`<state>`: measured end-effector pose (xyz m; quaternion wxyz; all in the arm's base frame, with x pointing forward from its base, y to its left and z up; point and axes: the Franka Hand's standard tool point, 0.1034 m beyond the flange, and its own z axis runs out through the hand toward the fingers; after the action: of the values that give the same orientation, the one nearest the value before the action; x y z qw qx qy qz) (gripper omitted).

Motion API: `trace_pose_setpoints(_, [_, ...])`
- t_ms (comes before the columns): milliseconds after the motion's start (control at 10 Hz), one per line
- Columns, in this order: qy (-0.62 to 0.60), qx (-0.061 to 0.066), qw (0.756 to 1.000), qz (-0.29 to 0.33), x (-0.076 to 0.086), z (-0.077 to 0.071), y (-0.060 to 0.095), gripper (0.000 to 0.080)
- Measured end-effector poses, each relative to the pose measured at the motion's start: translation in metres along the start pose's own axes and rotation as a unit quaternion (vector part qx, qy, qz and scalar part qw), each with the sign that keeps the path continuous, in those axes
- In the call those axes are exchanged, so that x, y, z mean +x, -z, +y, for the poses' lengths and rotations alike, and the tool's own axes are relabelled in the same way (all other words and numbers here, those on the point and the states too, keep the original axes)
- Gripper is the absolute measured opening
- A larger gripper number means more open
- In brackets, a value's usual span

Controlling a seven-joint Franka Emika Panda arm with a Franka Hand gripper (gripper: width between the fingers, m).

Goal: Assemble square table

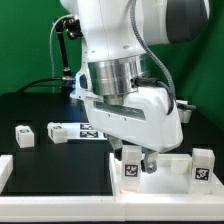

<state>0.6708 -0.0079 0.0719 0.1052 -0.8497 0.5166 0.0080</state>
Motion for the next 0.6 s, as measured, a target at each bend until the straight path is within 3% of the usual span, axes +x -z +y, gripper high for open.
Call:
trace_pose_setpoints(200, [0.107,-0.005,0.994,0.003,0.0002,0.0006,0.0000,0.0649])
trace_pose_setpoints(300, [0.236,-0.023,0.971,0.013,-0.0016,-0.0001,0.0009,0.0649])
trace_pose_setpoints(500, [0.371,-0.021,0.928,0.013,-0.0014,-0.0014,-0.0007,0.0649])
trace_pose_setpoints(600, [0.332,-0.021,0.943,0.014,-0.0017,-0.0014,-0.0009,0.0649])
